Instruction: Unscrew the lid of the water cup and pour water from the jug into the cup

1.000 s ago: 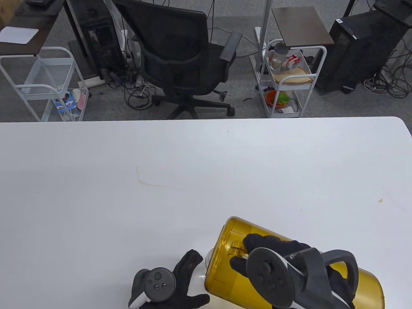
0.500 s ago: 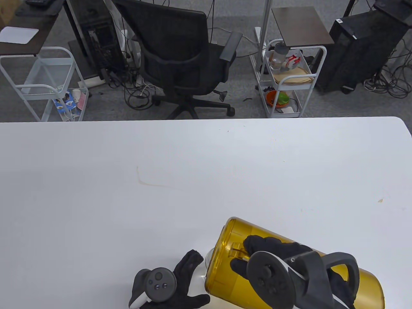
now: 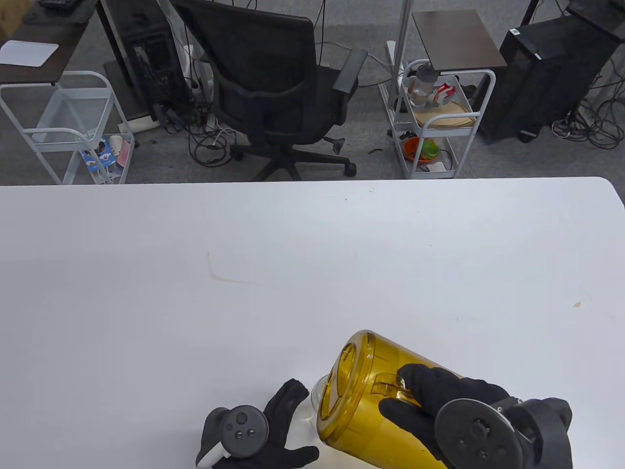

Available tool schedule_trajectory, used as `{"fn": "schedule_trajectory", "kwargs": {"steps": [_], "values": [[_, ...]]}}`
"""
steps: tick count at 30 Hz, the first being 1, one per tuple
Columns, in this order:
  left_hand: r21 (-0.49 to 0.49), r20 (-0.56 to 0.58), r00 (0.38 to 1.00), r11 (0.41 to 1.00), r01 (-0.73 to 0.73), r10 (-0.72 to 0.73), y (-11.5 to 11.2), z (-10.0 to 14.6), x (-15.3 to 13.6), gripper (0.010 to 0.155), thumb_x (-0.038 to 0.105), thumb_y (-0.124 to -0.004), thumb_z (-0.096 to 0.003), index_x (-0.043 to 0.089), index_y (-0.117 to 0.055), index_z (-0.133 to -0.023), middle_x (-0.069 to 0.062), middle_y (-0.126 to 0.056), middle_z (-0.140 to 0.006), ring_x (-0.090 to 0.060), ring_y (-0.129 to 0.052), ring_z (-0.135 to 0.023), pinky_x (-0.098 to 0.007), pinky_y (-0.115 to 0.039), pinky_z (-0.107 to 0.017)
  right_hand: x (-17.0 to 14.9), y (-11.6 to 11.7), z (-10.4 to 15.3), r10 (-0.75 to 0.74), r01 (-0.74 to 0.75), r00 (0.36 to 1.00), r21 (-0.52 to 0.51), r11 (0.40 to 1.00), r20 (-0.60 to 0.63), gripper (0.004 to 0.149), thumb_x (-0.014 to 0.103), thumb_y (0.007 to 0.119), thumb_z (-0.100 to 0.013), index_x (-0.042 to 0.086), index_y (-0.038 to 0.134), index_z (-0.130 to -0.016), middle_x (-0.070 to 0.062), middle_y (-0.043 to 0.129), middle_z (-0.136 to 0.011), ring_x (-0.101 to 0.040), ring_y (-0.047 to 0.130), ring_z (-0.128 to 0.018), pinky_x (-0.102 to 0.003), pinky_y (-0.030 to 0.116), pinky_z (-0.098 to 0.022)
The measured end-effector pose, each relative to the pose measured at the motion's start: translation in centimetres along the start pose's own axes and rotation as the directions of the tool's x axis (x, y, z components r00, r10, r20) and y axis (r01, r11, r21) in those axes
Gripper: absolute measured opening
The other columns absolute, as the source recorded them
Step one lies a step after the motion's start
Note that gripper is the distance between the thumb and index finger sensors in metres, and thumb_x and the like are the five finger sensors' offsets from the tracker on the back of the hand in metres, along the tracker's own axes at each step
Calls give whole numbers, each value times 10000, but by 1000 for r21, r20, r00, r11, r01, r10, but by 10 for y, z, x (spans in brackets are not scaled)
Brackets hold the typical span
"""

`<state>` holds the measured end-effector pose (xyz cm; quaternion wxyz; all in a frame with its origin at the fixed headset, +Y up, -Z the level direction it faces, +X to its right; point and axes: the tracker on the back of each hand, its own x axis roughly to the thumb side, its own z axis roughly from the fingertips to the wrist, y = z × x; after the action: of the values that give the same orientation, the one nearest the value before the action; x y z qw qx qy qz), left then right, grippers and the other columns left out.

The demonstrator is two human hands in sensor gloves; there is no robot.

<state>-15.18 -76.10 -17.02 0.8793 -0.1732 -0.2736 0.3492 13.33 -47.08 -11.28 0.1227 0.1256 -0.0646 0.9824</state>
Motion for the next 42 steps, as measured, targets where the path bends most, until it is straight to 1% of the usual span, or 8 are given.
{"fn": "schedule_trajectory", "kwargs": {"steps": [17, 21, 25, 31, 34, 36, 37, 42], "values": [[-3, -25, 1000, 1000, -19, 19, 2, -2, -1, 1058, 503, -838, -395, 136, -109, -1068, -169, -136, -1176, -487, -329, -1117, -622, -397, -796, -67, 34, 32, -275, 278, 961, -120, 953, 43, 546, 635, 670, -469, 263, 824, -837, 69, 972, -512, -155, 1027, -272, -384, 969, -185], [4, -25, 1000, 1000, -19, 19, 2, -1, -2, 1060, 504, -838, -395, 133, -108, -1068, -172, -136, -1175, -492, -332, -1114, -624, -398, -794, -76, 40, 39, -278, 284, 959, -177, 942, 58, 508, 617, 645, -485, 279, 788, -837, 69, 956, -555, -165, 1013, -305, -394, 957, -218], [5, -23, 1000, 1000, -18, 18, 3, -2, -2, 1061, 506, -837, -394, 134, -107, -1068, -173, -139, -1175, -492, -335, -1113, -623, -401, -793, -91, 30, 46, -334, 336, 941, -282, 899, 56, 496, 611, 616, -502, 292, 757, -854, 79, 933, -583, -154, 987, -328, -383, 935, -243], [1, -28, 999, 1000, -29, 29, 3, -2, -3, 1066, 513, -832, -394, 134, -95, -1065, -171, -128, -1175, -492, -322, -1116, -624, -392, -796, -119, 8, 47, -571, 525, 820, -430, 735, 24, 487, 560, 575, -555, 276, 638, -945, 47, 833, -746, -185, 894, -523, -415, 862, -440], [8, -35, 999, 1000, -27, 27, 3, -2, -3, 1064, 509, -833, -395, 145, -91, -1065, -171, -126, -1176, -497, -311, -1115, -629, -380, -796, -129, 2, 36, -670, 612, 739, -490, 620, 76, 488, 516, 568, -580, 259, 560, -995, 20, 753, -849, -228, 821, -673, -502, 733, -631], [13, -39, 999, 999, -30, 30, 4, -1, -4, 1066, 509, -833, -396, 145, -87, -1065, -171, -125, -1176, -495, -310, -1117, -628, -380, -796, -134, 7, 23, -724, 673, 681, -482, 561, 110, 485, 495, 542, -594, 269, 485, -1019, 23, 680, -912, -234, 772, -747, -561, 611, -718], [16, -40, 999, 999, -31, 32, 4, -1, -4, 1067, 509, -833, -394, 144, -87, -1065, -171, -125, -1176, -496, -312, -1115, -629, -380, -796, -136, 15, 11, -767, 728, 625, -459, 509, 142, 484, 476, 528, -601, 271, 436, -1030, 18, 625, -949, -246, 729, -794, -596, 549, -741], [20, -50, 997, 998, -51, 52, 5, -2, -6, 1066, 504, -837, -394, 144, -90, -1064, -169, -125, -1176, -496, -309, -1117, -629, -378, -797, -137, 49, -35, -845, 827, 502, -386, 408, 183, 501, 408, 522, -615, 264, 315, -1048, 12, 490, -1022, -285, 598, -905, -642, 424, -766]]}}
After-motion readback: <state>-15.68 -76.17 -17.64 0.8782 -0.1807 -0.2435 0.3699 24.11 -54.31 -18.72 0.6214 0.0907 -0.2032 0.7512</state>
